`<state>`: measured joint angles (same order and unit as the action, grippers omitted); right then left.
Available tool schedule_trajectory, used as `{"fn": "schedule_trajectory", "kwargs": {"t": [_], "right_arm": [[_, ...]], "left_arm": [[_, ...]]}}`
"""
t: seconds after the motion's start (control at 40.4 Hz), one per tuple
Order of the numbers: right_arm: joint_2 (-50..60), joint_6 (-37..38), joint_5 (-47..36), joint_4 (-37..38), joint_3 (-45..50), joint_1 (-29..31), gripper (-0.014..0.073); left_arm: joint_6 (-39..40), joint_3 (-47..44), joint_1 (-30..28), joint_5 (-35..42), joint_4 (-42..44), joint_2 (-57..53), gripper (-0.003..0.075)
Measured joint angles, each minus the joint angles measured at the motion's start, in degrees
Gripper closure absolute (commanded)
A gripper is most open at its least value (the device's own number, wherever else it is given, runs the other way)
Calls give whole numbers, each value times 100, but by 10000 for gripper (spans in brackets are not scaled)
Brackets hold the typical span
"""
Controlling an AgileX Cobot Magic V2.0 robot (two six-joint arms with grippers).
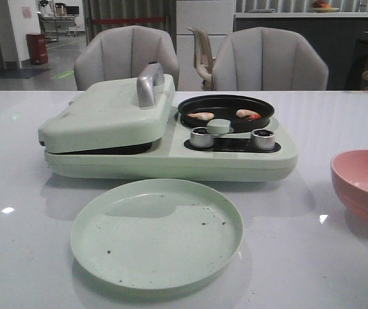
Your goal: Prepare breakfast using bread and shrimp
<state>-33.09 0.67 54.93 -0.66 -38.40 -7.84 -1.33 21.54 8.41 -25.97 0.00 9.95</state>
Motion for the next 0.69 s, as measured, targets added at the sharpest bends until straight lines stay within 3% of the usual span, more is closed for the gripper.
{"fn": "schedule_trajectory", "kwargs": {"t": [0.297,0.692], "right_arm": [[0,0,0,0,0,0,559],[0,0,26,0,0,0,559]], "left_arm": [[0,-1715,-327,1262,-408,-1019,619],[0,-2161,-362,2427,-487,-1019,619]]}}
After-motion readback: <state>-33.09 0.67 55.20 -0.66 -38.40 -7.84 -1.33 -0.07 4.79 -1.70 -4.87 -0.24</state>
